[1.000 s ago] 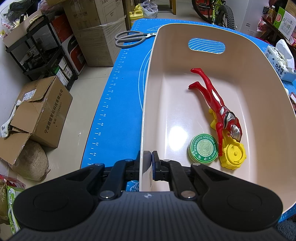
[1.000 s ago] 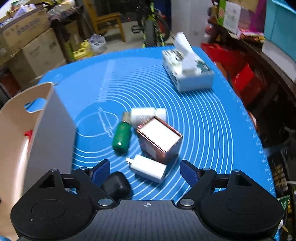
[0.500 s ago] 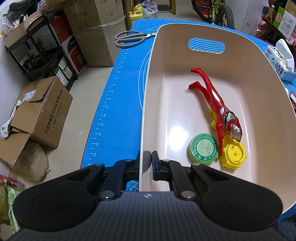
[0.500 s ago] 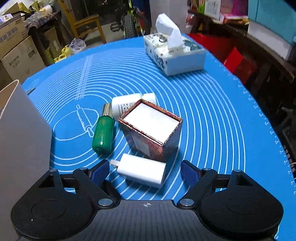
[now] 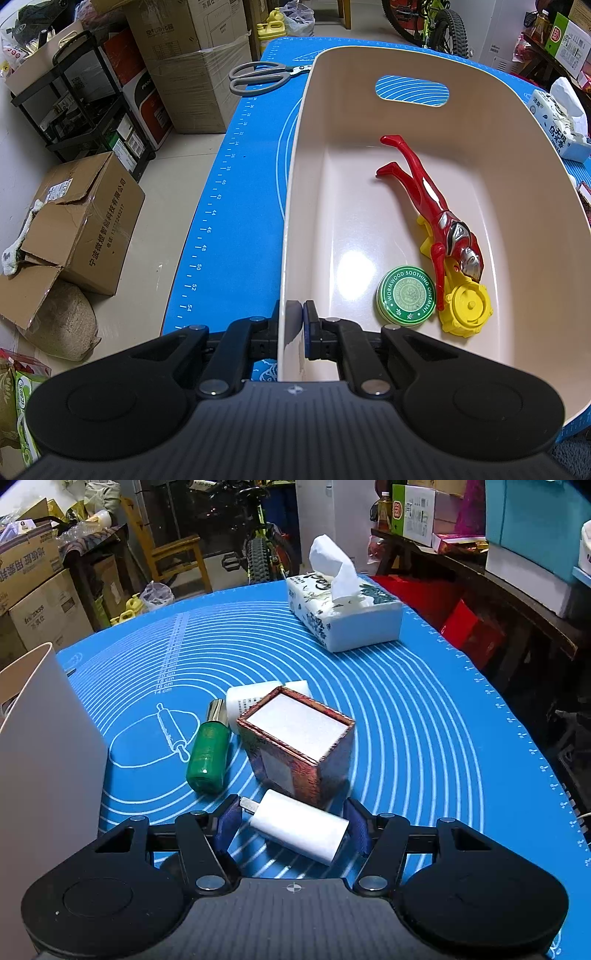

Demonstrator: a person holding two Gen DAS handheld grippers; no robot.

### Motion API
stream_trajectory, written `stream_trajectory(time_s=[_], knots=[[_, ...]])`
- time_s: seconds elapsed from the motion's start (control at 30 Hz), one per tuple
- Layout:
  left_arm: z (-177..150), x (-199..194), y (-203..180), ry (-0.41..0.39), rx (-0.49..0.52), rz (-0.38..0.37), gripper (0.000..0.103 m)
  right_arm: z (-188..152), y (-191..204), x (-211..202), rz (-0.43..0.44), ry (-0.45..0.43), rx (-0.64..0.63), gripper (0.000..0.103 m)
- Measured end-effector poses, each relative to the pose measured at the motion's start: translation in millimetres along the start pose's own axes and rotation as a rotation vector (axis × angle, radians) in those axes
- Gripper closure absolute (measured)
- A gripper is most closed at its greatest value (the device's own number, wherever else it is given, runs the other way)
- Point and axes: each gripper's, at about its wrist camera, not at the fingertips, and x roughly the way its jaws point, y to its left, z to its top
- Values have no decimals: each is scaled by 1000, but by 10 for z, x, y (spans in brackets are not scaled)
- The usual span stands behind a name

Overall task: Organize rigid objects
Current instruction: 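Move the right tool to the white charger and grasp it, then carry the white charger with the right tool and release it into the bin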

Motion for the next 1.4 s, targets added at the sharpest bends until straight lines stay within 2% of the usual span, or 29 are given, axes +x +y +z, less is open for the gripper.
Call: stream_trajectory(time_s=[0.1, 0.13, 0.47, 0.7, 0.87, 0.93, 1.0, 1.17, 1.3, 1.33, 1.4], knots=[[1, -1, 3, 0, -1, 0, 92, 19, -2, -139, 6, -36, -26, 66], [0, 0, 0, 0, -1, 0, 92, 38, 9, -180, -3, -40, -37, 70], [-2, -7, 2, 0, -1, 0, 92, 93, -104, -208, 41, -30, -2, 73], [-2, -6, 1, 0, -1, 0, 92, 104, -221, -187, 117, -15, -10, 73], [-2, -6, 0, 0, -1, 1, 92, 116, -223, -124, 130, 9, -34, 65], [-2, -6, 0, 0, -1, 1, 92, 105, -186, -103, 122, 15, -57, 56], [-3, -6, 2, 0, -2, -1, 92, 88, -155, -72, 110, 18, -88, 51], [-12, -9, 8, 1, -2, -3, 92, -17, -132, 51, 53, 43, -193, 56], [-12, -5, 5, 2, -3, -3, 92, -62, -167, 7, 73, 28, -236, 59], [-12, -6, 6, 2, -3, -2, 92, -61, -173, 0, 78, 30, -240, 71], [-15, -6, 9, 2, -2, -2, 92, -59, -179, -10, 76, 33, -249, 70]])
